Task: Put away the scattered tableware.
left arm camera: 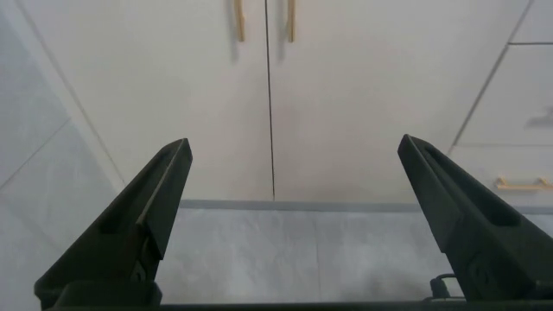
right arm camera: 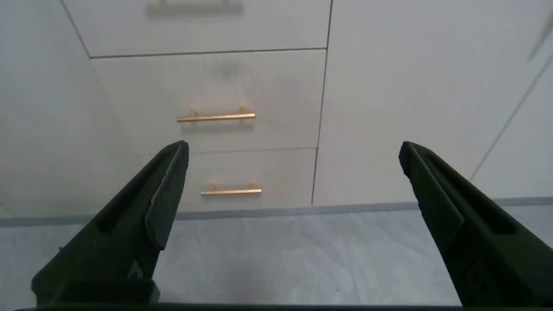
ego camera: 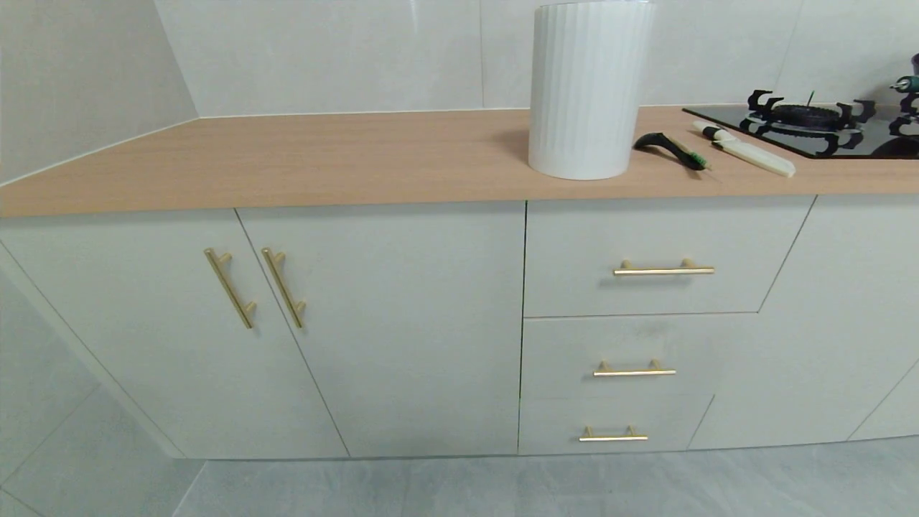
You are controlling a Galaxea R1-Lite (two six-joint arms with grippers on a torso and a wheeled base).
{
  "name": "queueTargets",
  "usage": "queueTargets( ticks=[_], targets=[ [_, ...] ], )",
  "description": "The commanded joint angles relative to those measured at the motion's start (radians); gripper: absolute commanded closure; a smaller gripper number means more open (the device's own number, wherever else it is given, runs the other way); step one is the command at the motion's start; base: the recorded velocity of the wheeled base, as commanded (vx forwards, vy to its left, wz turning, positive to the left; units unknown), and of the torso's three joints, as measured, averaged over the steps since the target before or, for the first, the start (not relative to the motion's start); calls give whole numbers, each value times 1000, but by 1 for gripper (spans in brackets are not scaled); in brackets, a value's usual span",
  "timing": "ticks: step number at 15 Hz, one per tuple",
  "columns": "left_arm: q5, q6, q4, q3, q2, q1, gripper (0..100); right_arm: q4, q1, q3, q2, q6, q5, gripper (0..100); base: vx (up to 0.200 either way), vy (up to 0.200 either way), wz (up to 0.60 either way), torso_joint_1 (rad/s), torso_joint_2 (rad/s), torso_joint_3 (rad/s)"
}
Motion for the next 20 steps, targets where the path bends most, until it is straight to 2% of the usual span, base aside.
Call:
queueTargets(
  ticks=[1,14,16,17,20],
  targets=[
    [1,-3,0,0,2,0,0,0,0,0,1,-1,0,0,0,0,0,0,0,0],
    [1,-9,0,0,2,0,0,-3,2,-6,6,-6,6,0,0,0,0,0,0,0],
    [1,-9,0,0,2,0,0,3,34,-209,106,77,20,0,0,0,0,0,0,0],
    [1,-9,0,0,0,0,0,30,71,-267,191,89,49,0,0,0,0,0,0,0],
    [1,-9,0,0,0,-1,0,53,172,-351,612,69,112,0,0,0,0,0,0,0]
  ],
)
